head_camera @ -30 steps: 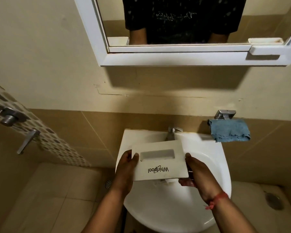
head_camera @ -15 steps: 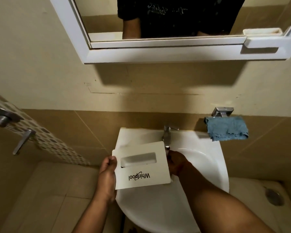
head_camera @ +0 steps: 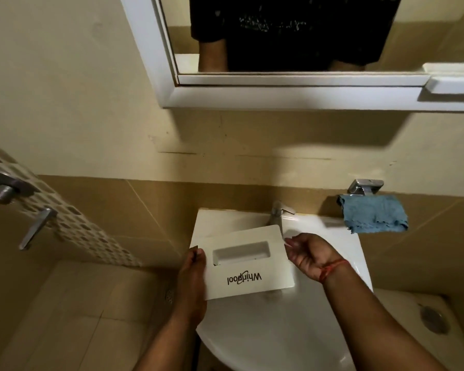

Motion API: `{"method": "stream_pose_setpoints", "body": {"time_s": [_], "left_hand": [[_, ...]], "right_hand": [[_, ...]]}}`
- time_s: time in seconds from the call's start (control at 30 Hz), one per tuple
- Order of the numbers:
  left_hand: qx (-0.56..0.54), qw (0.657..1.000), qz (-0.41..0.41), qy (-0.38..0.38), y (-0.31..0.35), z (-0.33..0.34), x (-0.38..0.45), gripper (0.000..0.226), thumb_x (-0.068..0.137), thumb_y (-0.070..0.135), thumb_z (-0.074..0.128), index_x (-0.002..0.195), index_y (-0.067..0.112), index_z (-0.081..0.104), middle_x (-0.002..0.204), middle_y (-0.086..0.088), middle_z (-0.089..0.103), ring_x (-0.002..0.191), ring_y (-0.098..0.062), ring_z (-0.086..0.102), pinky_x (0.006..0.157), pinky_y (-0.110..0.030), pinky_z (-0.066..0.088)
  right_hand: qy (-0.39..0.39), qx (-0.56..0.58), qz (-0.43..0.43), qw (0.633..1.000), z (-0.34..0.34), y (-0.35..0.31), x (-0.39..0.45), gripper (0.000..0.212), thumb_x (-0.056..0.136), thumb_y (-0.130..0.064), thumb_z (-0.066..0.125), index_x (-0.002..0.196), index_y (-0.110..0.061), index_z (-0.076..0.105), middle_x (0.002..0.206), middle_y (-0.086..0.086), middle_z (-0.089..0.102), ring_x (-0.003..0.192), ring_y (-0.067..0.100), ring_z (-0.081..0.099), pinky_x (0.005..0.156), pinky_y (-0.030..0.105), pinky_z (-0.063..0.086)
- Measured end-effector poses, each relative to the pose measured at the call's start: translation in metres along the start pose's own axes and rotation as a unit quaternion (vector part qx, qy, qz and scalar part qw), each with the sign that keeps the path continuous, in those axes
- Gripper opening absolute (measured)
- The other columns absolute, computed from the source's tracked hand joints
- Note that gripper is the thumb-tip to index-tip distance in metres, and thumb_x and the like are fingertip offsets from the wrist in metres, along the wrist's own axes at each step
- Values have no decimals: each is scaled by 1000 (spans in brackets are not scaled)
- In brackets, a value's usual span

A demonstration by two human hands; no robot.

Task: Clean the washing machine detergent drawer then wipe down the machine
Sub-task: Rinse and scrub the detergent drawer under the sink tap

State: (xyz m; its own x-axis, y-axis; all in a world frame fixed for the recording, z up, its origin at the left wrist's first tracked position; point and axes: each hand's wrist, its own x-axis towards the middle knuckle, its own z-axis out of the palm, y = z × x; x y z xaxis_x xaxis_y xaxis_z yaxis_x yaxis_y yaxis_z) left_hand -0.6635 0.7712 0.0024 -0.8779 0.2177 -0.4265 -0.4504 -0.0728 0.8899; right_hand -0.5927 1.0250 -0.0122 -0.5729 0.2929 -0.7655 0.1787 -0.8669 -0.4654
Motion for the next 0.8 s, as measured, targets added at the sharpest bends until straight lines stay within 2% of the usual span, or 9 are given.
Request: {"method": "stream_pose_setpoints", "body": {"time_s": [0.13,0.2,0.27,0.33,0.37,0.43,0.53,0.67,0.8], "left_hand": [[10,1000,-6,-27,8,19,9,19,103,26,47,111,18,62,109,-8,68,91,-21,65,77,-37,55],[30,998,-4,-49,8,29,14,18,102,26,47,107,19,63,108,-7,68,96,-21,63,86,-35,53],[29,997,-10,-68,11,39,13,17,102,19,46,105,16,62,100,-3,68,93,-18,62,79,-24,52],[10,994,-38,-102,15,45,10,21,102,12,41,100,13,62,87,-1,68,86,-20,63,70,-25,51],[-11,991,-63,-118,15,45,11,25,102,12,38,96,12,62,84,-4,68,85,-22,63,71,-30,50],[-27,987,-99,-126,17,40,16,30,103,20,36,92,14,63,89,-6,70,89,-22,65,78,-35,48],[6,988,-108,-113,11,40,25,22,103,28,43,100,22,64,105,2,70,99,-17,63,89,-43,46],[24,990,-80,-115,5,51,27,19,103,29,45,102,23,63,107,-6,70,100,-27,65,93,-47,50],[42,992,-53,-110,8,53,31,21,104,31,42,114,24,59,110,6,65,98,-8,59,92,-32,45]], "right_hand": [[9,45,-125,991,32,-20,-46,18,98,1,43,88,3,58,62,12,65,52,15,66,53,24,58],[-24,-113,-236,965,61,-10,-73,17,95,3,48,87,5,63,70,15,64,56,11,64,61,21,55],[-3,-402,-394,827,90,29,-90,20,91,8,47,95,4,66,85,20,67,63,6,61,63,14,48],[-12,-642,-490,590,105,76,-87,30,88,2,43,104,-3,68,101,13,68,86,13,65,80,21,49],[-14,-696,-505,510,104,94,-78,36,89,-4,40,114,-6,66,115,11,66,104,18,64,95,26,46],[4,-732,-489,474,90,112,-67,44,98,-17,37,140,-16,49,142,3,52,133,16,48,116,34,25],[49,-805,-474,354,53,108,-71,53,105,-44,27,154,-25,23,159,-2,30,147,18,26,118,46,17],[133,-826,-396,378,0,84,-84,63,100,-60,19,156,-32,13,164,-5,8,151,19,10,119,48,16],[243,-741,-288,555,-15,38,-86,88,89,-77,6,151,-20,30,158,10,29,147,27,23,118,39,23]]}}
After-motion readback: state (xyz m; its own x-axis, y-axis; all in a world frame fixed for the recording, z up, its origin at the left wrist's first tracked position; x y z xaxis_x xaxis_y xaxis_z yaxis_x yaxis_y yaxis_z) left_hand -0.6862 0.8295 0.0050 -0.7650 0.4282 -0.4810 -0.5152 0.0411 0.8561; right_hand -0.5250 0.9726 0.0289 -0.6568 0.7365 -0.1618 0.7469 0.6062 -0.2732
